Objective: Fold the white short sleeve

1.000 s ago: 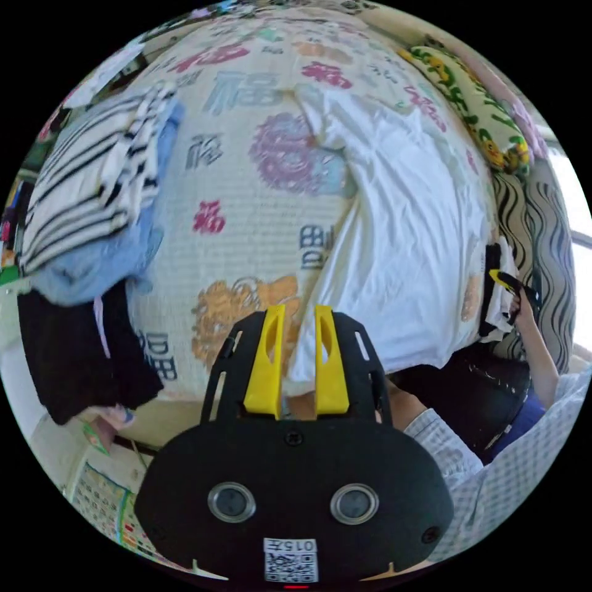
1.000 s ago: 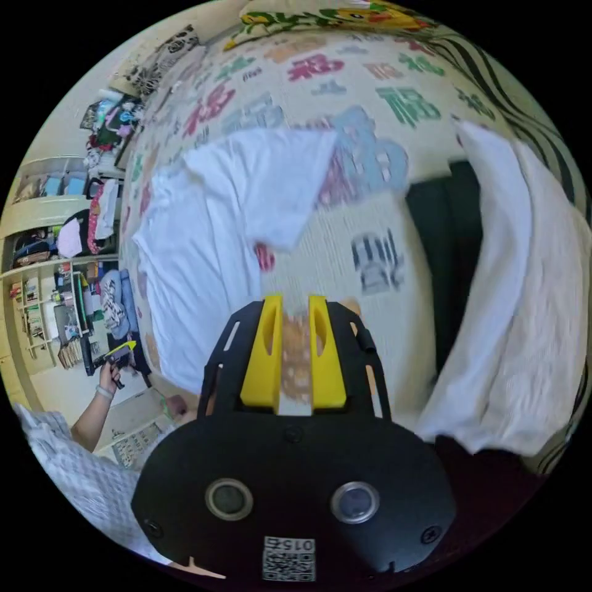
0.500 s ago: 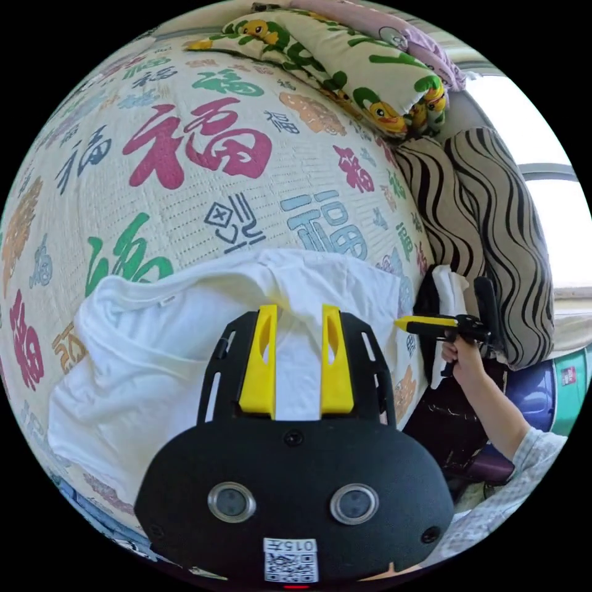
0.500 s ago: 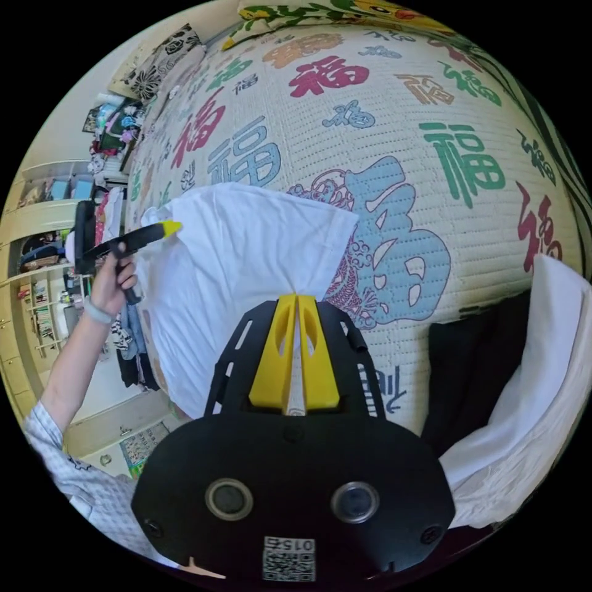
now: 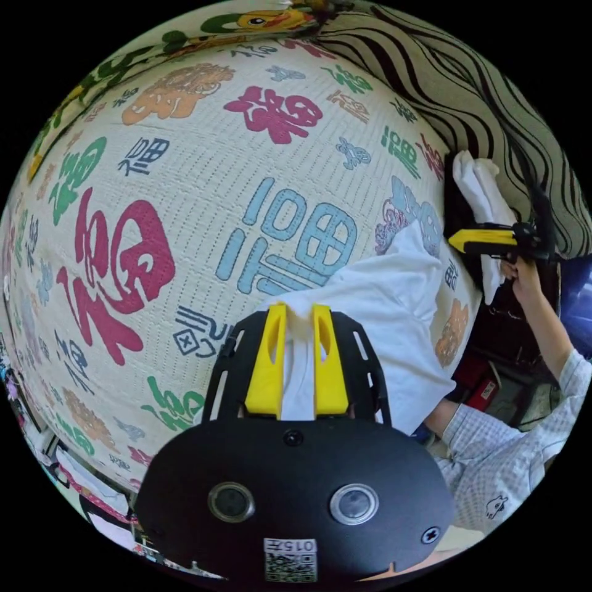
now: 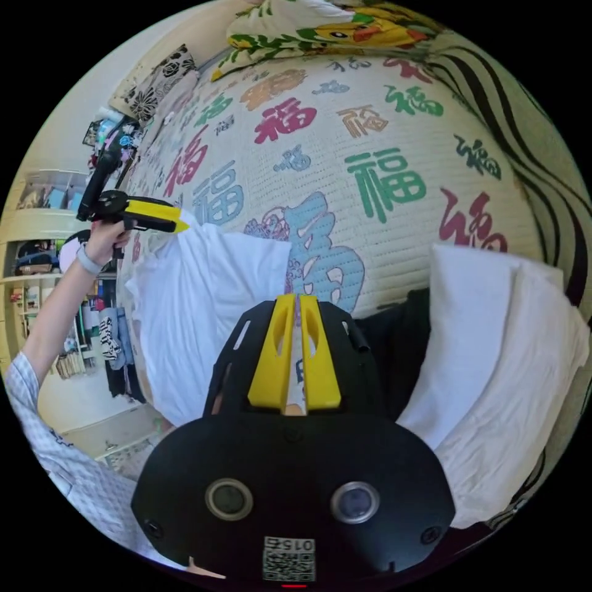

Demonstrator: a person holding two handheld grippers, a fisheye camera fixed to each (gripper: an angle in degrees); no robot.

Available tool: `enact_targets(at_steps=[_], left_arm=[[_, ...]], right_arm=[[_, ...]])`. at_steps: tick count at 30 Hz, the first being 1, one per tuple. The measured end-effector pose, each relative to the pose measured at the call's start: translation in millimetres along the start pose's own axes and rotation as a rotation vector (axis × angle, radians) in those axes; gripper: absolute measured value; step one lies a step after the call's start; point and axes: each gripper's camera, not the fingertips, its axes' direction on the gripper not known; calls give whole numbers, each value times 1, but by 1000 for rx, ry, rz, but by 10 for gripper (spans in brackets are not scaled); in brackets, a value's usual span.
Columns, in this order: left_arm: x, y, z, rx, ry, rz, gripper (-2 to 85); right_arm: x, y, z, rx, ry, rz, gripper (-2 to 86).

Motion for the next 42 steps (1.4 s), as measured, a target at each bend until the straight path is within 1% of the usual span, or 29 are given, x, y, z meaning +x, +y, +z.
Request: enact_targets(at_steps=[3,5,6,7,8,10,12,14,15,16,17,19,21,24,26,29,31,33,35,36,37,38,40,42], left_arm=[[-9,36,-27,35,18,16,85],[-21,66,-41,82,1,-16,89],[-34,87,-47,121,-8,-67,90],[-48,107,-49,153,-3,-129,91],[-56,117,-49,160,-1,-163,92],[-86,146,-36,159,10,-295,98],[-102,160,-23,165,37,-359,99],[-110,166,-10,172,63,-381,92],[-111,167,-2,169,68,-367,74],[-109,169,3,169,30,-353,50],[-108,170,2,174,2,-343,34],[-104,178,-7,232,-71,-305,7],[-105,185,-19,290,-137,-316,1],[-121,198,-34,354,-126,-372,-2],[-132,202,-37,360,-123,-399,-2],[-143,201,-28,332,-98,-414,1],[-145,198,-11,255,-138,-395,10],[-146,203,-6,263,-137,-407,22],[-150,214,-5,293,-92,-428,39],[-153,226,-6,312,-55,-460,49],[-153,241,-10,352,-25,-477,56],[-151,251,-14,377,-33,-487,56],[-130,300,-30,459,-146,-528,58],[-110,343,-34,493,-165,-564,60]], right_arm=[[-16,-15,-16,72,-8,-97,40],[-39,-35,-18,83,-40,-213,55],[-46,-41,-16,75,-46,-241,59],[-60,-54,-10,51,-63,-294,66],[-73,-67,0,20,-70,-336,72],[-92,-86,17,-28,-60,-379,80],[-110,-102,34,-76,-9,-423,83],[-125,-118,60,-172,65,-449,80],[-127,-121,66,-204,64,-447,77],[-129,-126,76,-263,48,-442,57],[-131,-128,80,-276,80,-435,33],[-133,-131,79,-292,85,-455,1],[-133,-134,75,-274,102,-449,-6],[-134,-144,71,-264,89,-424,-9],[-137,-150,77,-270,128,-421,-9],[-146,-153,99,-298,226,-440,-8],[-147,-153,114,-313,244,-422,-6],[-144,-151,124,-317,230,-398,2],[-131,-145,124,-266,132,-332,35],[-126,-142,121,-230,120,-297,37],[-114,-134,111,-142,108,-232,38],[-103,-121,100,-71,72,-209,35],[-92,-91,88,-22,36,-225,30],[-85,-52,86,-32,42,-233,36]])
